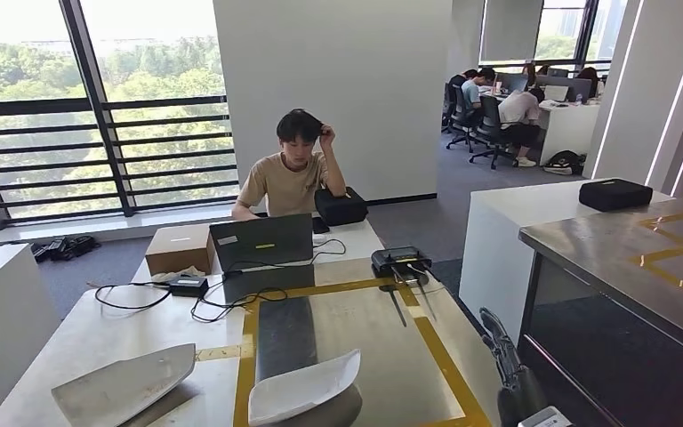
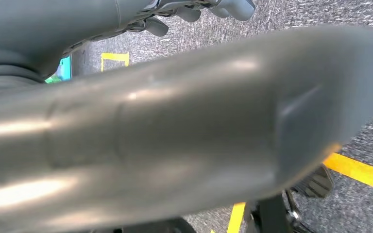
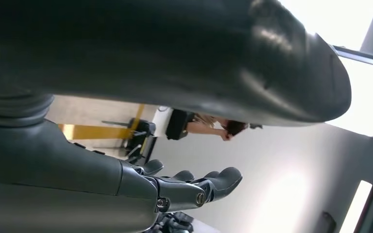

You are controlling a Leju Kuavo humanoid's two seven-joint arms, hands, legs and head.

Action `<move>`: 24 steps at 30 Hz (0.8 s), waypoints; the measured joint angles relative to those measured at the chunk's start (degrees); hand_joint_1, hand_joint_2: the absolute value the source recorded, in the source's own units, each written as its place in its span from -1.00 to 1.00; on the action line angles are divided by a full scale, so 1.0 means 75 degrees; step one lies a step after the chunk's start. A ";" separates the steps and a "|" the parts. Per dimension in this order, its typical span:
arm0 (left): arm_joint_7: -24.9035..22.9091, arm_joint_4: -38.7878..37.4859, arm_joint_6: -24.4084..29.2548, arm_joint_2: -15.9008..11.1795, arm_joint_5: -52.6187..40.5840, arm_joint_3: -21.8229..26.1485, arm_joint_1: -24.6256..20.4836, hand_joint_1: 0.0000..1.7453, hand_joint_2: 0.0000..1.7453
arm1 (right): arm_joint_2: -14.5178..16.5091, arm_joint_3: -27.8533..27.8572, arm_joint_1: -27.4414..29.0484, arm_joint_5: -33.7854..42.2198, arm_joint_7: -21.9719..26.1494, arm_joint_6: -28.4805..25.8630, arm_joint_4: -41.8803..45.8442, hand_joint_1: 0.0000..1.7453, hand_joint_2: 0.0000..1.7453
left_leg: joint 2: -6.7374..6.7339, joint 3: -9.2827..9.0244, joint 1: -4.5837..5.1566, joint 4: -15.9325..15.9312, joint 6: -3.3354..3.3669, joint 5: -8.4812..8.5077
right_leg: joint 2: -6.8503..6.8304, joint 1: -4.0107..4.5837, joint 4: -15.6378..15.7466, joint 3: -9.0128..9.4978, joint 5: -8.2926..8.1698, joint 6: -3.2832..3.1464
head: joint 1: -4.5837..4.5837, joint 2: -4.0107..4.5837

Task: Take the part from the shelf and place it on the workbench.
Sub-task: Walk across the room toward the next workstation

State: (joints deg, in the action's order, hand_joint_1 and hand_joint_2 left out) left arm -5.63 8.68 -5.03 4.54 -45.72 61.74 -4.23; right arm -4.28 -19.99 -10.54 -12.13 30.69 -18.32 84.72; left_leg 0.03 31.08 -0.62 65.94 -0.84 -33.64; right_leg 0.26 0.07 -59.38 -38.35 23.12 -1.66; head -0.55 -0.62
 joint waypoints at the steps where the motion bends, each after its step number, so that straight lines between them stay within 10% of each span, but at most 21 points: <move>1: 0.0002 0.0004 -0.0011 -0.0007 -0.0017 0.0004 -0.0013 -1.00 -1.00 | -0.0032 0.0063 0.0161 0.0055 -0.0023 0.0066 0.0039 -1.00 -1.00 | -0.0009 -0.0331 0.0050 -0.0483 0.0067 0.0095 | 0.0004 0.0011 0.0006 -0.0030 -0.0062 0.0024 | 0.0006 -0.0001; 6: 0.0023 0.0011 -0.0035 -0.0009 -0.0065 0.0014 -0.0037 -1.00 -1.00 | -0.0126 0.0307 0.0769 0.0190 0.0055 0.0193 0.0090 -1.00 -1.00 | -0.0040 -0.0489 0.0156 -0.1126 0.0261 0.0342 | -0.0027 -0.0049 0.0074 -0.0065 -0.0255 0.0285 | 0.0012 0.0001; 11: 0.0090 0.0012 -0.0117 0.0006 -0.0067 0.0026 -0.0026 -1.00 -1.00 | -0.0187 0.0570 0.1228 -0.0085 -0.0354 0.0495 -0.0029 -1.00 -1.00 | -0.0096 0.0028 0.0092 -0.1163 0.0368 0.0843 | -0.0004 -0.0094 -0.1637 -0.0450 0.1302 0.0480 | 0.0053 0.0001; 13: 0.0088 0.0009 -0.0156 0.0014 -0.0107 0.0027 -0.0022 -1.00 -1.00 | -0.0186 0.0716 0.1470 -0.0256 -0.0444 0.0467 -0.0194 -1.00 -1.00 | -0.0103 0.0276 0.0083 -0.1089 0.0344 0.0994 | -0.0006 -0.0111 -0.1940 -0.0253 0.1195 0.0524 | 0.0060 0.0000; 15: 0.0056 0.0006 -0.0173 0.0021 -0.0168 0.0027 -0.0019 -1.00 -1.00 | -0.0183 0.0918 0.1657 -0.0338 -0.0431 0.0402 -0.0303 -1.00 -1.00 | -0.0105 0.0538 0.0068 -0.0961 0.0287 0.1110 | -0.0013 -0.0129 -0.1236 0.0438 0.0899 0.0538 | 0.0071 -0.0001; 18: 0.0042 0.0006 -0.0174 0.0025 -0.0200 0.0027 -0.0024 -1.00 -1.00 | -0.0181 0.1204 0.1810 -0.0371 -0.0540 0.0423 -0.0411 -1.00 -1.00 | -0.0106 0.0723 0.0078 -0.0820 0.0149 0.1240 | -0.0010 -0.0073 -0.0024 0.1258 0.1097 0.0385 | 0.0070 -0.0001; 21: 0.0050 0.0006 -0.0174 0.0011 -0.0210 0.0027 -0.0021 -1.00 -1.00 | -0.0177 0.1408 0.1888 -0.0339 -0.0657 0.0554 -0.0731 -1.00 -1.00 | -0.0091 0.0776 0.0064 -0.0834 -0.0003 0.1334 | -0.0015 -0.0052 0.0090 0.1188 0.1000 0.0159 | 0.0056 0.0001; 24: 0.0053 0.0001 -0.0174 0.0013 -0.0219 0.0027 -0.0016 -1.00 -1.00 | -0.0171 0.1542 0.1869 -0.0270 -0.0773 0.0660 -0.1212 -1.00 -1.00 | -0.0042 0.1038 0.0035 -0.0178 -0.0123 0.0556 | -0.0042 -0.0091 0.0147 0.0943 0.0724 0.0004 | 0.0030 0.0001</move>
State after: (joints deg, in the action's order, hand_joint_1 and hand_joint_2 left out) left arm -5.23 8.69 -6.33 4.63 -47.36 61.94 -4.36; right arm -5.56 -8.43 3.48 -14.15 24.90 -13.37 75.63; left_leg -0.29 38.86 -0.36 64.60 -1.77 -29.47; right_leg -0.06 -0.61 -58.28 -31.28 28.55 -1.63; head -0.33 -0.61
